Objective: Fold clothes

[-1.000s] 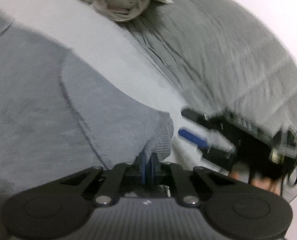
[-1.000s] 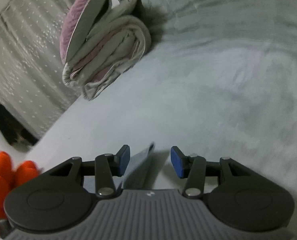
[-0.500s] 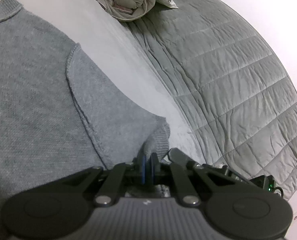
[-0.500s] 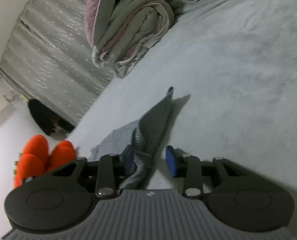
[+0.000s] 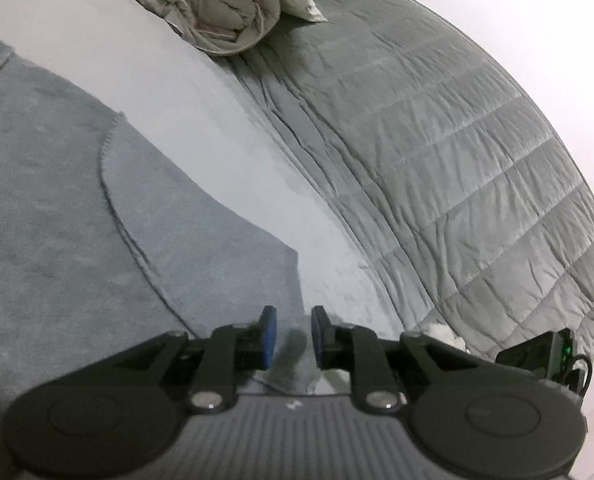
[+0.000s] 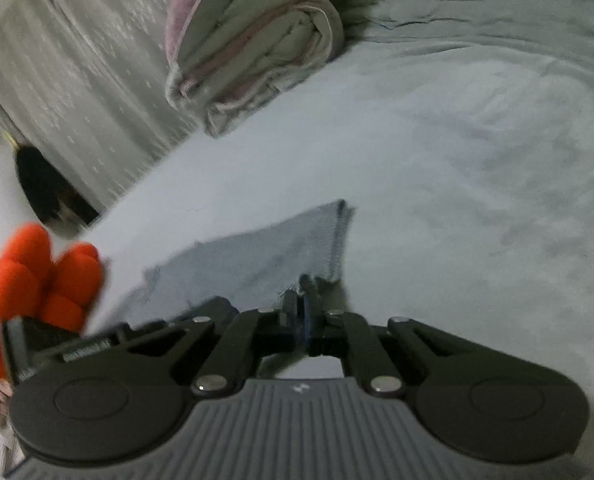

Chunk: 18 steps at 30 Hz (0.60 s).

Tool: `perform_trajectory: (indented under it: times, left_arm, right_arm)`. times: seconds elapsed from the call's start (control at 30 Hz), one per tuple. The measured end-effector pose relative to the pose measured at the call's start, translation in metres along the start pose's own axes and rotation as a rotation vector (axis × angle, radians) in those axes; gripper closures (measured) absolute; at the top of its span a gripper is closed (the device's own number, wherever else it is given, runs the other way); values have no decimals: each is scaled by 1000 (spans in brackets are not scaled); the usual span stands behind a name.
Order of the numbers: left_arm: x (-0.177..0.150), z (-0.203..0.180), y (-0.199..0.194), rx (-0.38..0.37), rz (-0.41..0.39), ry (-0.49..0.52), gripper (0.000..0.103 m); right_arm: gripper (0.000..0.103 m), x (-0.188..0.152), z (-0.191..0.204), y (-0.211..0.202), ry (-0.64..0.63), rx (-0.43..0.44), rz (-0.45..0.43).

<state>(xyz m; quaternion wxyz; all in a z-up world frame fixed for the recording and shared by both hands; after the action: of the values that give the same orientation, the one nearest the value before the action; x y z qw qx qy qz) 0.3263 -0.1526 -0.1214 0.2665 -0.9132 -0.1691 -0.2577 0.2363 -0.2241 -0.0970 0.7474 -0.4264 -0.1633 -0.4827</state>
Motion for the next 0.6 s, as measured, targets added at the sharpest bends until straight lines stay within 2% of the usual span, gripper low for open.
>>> perform_trajectory:
  times: [0.1,0.17,0.2,0.3,0.33,0.37,0.4,0.43,0.47,0.6]
  left_arm:
    - [-10,-9,10,40,55,64,85]
    - [-17,-20,14,100,60,161,85]
    - [-19,-25,16,125,62,204,81]
    - [-21,-31,15,104,62,243,67]
    - [-21,-31,14,91,64,241,65]
    - [-21,-31,13,78,66,239,62]
    - [-21,-32,13,70,69,244,58]
    - [-21,-34,12,61,73,249,56]
    - [-22,-36,11,50,80,257,53]
    - [-27,-46,6,-40,148,285,51]
  right_arm:
    - [99,-6,1,6,-51,-76,64]
    - [96,-10,1,9,-76,-107,92]
    - [93,-9,1,8,-74,-108,90]
    - [89,-6,4,-1,-97,-145,55]
    - [85,-5,5,-3,-103,-157,33]
    - [81,-4,5,-4,-103,-149,3]
    - [66,-2,6,-5,-104,-140,-28]
    - [58,-1,7,-6,-104,-132,-58]
    - [58,0,7,-6,-106,-118,-85]
    - [58,0,5,7,-79,10,-129]
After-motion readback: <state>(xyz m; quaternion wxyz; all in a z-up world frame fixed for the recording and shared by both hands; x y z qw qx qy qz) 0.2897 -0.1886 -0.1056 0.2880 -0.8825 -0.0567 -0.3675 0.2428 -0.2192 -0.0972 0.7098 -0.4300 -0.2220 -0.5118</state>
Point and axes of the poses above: each gripper's, at about its wrist camera, not at the fingertips, and y roughly the way its jaws point, z to its left, x to its top, the point moved 4 cm from there along y, roughly the way its jaws point, and after that the axes turned 8 degrees about x, right-handed, at the moved point
